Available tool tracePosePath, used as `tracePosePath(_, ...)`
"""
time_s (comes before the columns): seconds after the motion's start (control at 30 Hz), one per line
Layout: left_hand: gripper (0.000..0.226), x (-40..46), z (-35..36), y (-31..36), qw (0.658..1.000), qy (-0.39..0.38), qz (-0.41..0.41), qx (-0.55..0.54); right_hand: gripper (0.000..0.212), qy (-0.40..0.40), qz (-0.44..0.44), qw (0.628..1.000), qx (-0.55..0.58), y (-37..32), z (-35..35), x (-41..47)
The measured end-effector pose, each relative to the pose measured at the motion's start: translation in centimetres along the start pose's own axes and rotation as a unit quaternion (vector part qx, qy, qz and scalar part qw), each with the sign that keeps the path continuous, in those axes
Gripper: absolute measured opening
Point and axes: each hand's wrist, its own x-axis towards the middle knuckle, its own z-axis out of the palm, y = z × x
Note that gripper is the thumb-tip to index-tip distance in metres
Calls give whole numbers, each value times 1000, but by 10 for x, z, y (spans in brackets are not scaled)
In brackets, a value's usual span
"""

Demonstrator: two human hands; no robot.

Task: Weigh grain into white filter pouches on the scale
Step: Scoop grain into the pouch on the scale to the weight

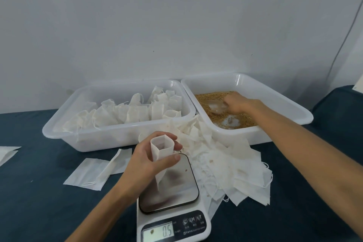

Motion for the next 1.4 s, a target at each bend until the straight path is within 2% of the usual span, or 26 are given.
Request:
tracePosePath(0.13, 34, 0, 0, 3, 1000, 4, 3, -9, 31, 19, -2, 1000, 23, 0, 1, -4)
tracePosePath(0.4, 31, -1, 0, 7, 1000, 3, 11, -22, 30, 100, 97, 981, 137, 27, -5, -21)
tracePosePath(0.6, 32, -2, 1, 8, 1000, 0, 15, -22, 27, 138, 104, 971, 164, 33, -8, -38)
tracePosePath(0.77, 36, -1, 1, 3, 1000, -4, 18, -17, 15, 171, 20, 948, 267, 23, -19, -72)
tracePosePath(1.0, 37, -1, 5, -1, 999, -26, 1, -46, 20, 150, -159, 915, 337, -25, -43, -138)
tracePosePath(1.13, 33, -3, 7, -1, 999, -36, -7, -26, 23, 132, -221, 914, 313, -47, -55, -164)
tracePosePath(1.4, 33, -5, 10, -5, 999, -30, -13, -14, 26, 150, -259, 931, 211, -60, -67, -179)
